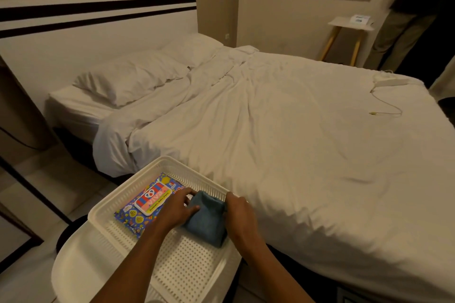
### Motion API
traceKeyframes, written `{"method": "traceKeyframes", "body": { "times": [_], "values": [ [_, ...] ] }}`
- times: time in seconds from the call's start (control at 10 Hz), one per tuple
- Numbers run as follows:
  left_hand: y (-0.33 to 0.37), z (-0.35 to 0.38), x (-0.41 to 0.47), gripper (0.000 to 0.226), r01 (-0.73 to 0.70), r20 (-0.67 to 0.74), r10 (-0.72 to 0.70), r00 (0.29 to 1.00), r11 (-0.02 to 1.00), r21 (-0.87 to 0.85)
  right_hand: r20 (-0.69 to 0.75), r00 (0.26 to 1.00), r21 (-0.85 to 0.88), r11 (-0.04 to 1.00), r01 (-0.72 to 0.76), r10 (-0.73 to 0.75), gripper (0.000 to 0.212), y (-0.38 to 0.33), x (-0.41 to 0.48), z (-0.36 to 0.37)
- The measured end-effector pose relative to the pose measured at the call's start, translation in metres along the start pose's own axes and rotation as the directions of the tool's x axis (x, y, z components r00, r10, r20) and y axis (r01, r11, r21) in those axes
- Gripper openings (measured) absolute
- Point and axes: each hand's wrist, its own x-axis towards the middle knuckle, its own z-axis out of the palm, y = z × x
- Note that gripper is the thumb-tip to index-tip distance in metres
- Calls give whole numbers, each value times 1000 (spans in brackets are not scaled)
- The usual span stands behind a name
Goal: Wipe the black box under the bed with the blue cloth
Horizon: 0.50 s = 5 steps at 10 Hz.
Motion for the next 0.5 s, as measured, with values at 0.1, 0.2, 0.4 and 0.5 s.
{"method": "traceKeyframes", "body": {
  "times": [0.1,0.2,0.4,0.5],
  "values": [
    [5,10,-6,45,-100,-66,116,991,973,207,-16,997,-91,993,71,-73,17,0,0,2],
    [7,17,-14,47,-255,-106,323,940,876,410,26,997,-183,980,81,-77,14,-4,-7,9],
    [0,14,-40,58,-247,122,237,964,629,737,254,949,-265,931,252,-184,37,10,-25,3],
    [24,9,-48,63,-217,197,105,975,663,717,208,968,-232,954,187,-139,72,8,-31,-24]
  ]
}}
